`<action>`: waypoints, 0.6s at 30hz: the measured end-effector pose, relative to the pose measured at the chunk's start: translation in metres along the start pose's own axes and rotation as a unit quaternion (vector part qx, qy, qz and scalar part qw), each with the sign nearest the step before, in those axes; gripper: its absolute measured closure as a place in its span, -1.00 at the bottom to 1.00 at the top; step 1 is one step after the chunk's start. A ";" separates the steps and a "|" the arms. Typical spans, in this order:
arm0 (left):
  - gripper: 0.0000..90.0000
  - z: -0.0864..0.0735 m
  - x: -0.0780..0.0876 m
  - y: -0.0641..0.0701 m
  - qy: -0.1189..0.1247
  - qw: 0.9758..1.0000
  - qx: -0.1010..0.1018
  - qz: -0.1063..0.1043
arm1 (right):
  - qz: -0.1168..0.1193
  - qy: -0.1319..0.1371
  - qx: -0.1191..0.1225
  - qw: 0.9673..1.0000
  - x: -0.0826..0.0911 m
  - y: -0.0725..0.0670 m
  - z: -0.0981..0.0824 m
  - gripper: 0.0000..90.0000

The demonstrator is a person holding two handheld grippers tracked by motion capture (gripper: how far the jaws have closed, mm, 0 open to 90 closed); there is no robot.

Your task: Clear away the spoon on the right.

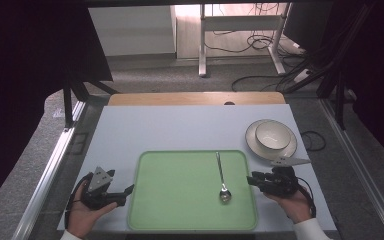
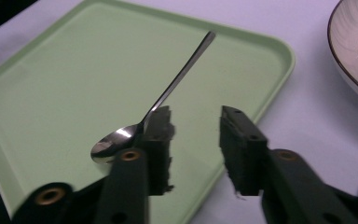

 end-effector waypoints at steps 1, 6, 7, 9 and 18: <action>-0.64 0.000 0.000 0.000 0.000 1.000 0.000 0.000 | 0.003 0.003 -0.004 1.000 0.001 0.000 -0.001 0.28; -0.64 0.000 0.000 -0.001 0.000 1.000 0.001 0.001 | -0.014 0.011 -0.008 1.000 0.006 0.007 -0.007 0.07; -0.64 0.000 0.000 -0.001 0.000 1.000 0.001 0.001 | -0.016 0.012 -0.008 1.000 0.006 0.008 -0.008 0.05; -0.64 0.000 0.000 -0.001 0.000 1.000 0.001 0.001 | -0.018 0.009 -0.003 1.000 0.005 0.009 -0.010 0.02; -0.64 0.000 -0.001 -0.001 0.000 1.000 0.002 0.001 | -0.032 -0.002 0.014 0.999 0.000 0.009 -0.013 -0.06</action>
Point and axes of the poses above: each handheld gripper's, and its own axes: x roughly backward along the jaws, z roughly out of its top, y roughly to its right, the point moved 10 cm from there along -x, roughly forward along the jaws, and after that the axes turned 14 degrees about -x, right-handed, at the moved point
